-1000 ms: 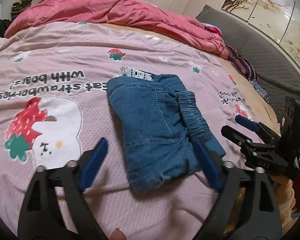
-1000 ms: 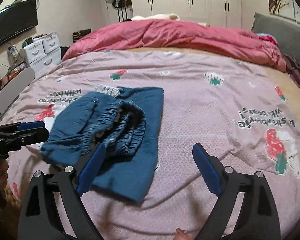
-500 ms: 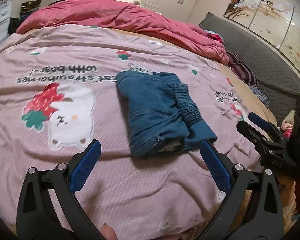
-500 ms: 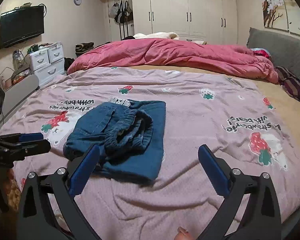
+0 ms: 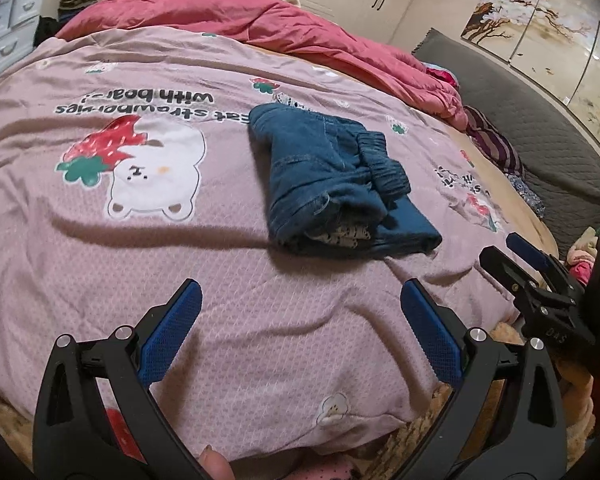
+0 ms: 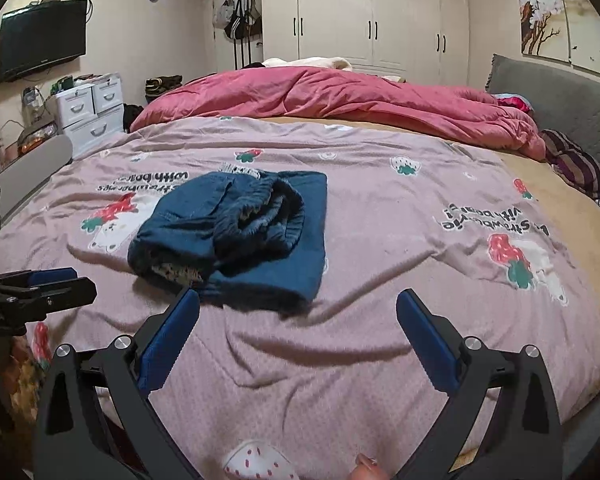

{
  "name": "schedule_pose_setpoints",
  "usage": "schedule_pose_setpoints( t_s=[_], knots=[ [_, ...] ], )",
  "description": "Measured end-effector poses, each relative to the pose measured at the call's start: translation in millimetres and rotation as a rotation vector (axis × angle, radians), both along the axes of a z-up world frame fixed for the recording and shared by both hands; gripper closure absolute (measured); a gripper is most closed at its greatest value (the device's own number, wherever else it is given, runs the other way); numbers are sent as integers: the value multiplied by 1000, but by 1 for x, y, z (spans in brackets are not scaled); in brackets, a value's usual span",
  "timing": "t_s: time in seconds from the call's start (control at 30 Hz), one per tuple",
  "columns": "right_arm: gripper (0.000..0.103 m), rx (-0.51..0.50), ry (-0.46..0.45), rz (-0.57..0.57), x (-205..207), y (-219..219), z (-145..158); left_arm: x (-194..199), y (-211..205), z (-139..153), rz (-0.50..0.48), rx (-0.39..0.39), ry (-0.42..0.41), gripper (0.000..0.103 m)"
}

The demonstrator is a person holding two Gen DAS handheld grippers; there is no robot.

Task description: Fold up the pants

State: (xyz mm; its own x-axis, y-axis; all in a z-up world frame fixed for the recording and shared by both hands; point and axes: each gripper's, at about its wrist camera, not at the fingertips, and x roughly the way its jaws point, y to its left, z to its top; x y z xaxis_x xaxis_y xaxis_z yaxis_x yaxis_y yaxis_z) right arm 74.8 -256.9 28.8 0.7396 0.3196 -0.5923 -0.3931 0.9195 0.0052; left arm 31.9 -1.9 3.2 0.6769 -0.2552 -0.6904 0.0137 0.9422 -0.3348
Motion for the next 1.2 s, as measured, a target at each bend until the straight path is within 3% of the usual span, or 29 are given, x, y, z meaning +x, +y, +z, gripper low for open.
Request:
schedule_pose_setpoints(
  t_s=[0.43,1.2],
  knots=[
    [5,2,76,9,-5,3,-29,-1,-9,-18,7,47,20,10],
    [5,11,87,-6,-1,-1,-28,0,-11,-16,24,82,26,10]
  ],
)
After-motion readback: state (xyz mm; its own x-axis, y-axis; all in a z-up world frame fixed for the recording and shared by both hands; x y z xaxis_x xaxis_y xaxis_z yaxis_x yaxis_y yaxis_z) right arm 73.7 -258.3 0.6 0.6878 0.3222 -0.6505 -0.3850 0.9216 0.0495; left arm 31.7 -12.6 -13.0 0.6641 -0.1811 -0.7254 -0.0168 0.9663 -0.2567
